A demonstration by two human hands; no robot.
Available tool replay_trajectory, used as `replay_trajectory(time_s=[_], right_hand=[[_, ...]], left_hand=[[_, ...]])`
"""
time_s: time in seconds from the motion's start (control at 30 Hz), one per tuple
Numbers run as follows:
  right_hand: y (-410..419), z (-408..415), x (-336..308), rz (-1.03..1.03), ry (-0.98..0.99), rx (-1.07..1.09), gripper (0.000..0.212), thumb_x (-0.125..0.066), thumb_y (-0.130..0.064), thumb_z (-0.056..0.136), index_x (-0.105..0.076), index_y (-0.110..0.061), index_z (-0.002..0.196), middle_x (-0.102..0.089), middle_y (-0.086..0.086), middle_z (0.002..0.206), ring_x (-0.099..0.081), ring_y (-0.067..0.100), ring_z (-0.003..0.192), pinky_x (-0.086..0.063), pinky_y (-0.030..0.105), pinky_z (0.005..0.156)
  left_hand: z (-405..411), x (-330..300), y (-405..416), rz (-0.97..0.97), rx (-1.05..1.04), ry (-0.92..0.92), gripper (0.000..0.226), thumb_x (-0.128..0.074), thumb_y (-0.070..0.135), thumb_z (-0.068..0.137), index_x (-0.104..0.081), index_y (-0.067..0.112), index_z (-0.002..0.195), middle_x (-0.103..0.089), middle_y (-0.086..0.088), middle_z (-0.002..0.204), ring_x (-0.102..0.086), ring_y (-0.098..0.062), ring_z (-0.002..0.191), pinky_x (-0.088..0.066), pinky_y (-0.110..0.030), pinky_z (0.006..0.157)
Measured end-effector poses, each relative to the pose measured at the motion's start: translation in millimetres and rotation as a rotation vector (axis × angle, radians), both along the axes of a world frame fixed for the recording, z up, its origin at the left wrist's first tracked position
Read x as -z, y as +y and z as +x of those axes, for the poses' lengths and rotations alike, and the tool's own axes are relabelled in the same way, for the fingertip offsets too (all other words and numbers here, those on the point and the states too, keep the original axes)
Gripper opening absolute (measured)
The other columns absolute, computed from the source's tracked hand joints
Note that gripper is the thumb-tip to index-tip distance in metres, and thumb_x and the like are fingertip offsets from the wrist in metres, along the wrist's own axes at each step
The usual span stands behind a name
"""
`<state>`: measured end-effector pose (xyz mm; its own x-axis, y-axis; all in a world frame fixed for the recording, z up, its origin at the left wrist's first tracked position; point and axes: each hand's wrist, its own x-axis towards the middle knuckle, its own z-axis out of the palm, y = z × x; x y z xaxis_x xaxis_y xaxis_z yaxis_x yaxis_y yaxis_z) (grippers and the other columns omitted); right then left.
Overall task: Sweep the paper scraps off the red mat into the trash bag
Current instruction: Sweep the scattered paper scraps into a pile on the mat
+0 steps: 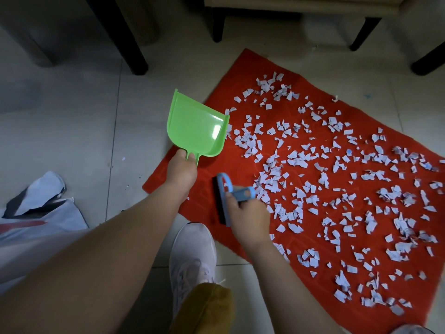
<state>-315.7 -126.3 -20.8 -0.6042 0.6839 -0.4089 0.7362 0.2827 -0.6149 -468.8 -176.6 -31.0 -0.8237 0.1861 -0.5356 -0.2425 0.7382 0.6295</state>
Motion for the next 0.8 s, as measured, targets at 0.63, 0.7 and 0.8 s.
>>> replay_trajectory(time_s=[0.63,0.7,0.8], right_hand=[[28.9,1.7,9.5,-0.003,-0.14,0.012,0.044,-0.043,-0.044,0.096,-0.063,-0.006,0.087,-0.058,0.003,0.068,-0.06,0.026,0.067,-0.04,0.028,0.055],[42.0,6.7,7.4,0.157,-0.139,0.125,0.038,-0.043,-0.039,0.098,-0.063,-0.007,0.09,-0.051,-0.001,0.06,-0.054,0.022,0.057,-0.035,0.025,0.049],[51.4,8.3,-2.6,0.233,0.021,0.278,0.032,-0.046,-0.035,0.097,-0.06,-0.012,0.08,-0.05,0.0,0.056,-0.05,0.02,0.051,-0.033,0.026,0.049]], left_hand=[[4.9,13.7,6.2,0.075,-0.028,-0.019,0.027,-0.035,0.023,0.101,-0.055,0.006,0.108,-0.059,-0.009,0.1,-0.054,-0.018,0.081,-0.041,-0.032,0.072],[2.7,15.4,2.4,0.063,-0.031,-0.018,0.027,-0.035,0.023,0.101,-0.055,0.007,0.11,-0.059,-0.008,0.101,-0.054,-0.017,0.082,-0.04,-0.031,0.071],[-1.1,19.3,-1.3,0.054,-0.062,-0.027,0.028,-0.035,0.024,0.101,-0.055,0.009,0.113,-0.061,-0.009,0.106,-0.058,-0.023,0.093,-0.039,-0.032,0.072]])
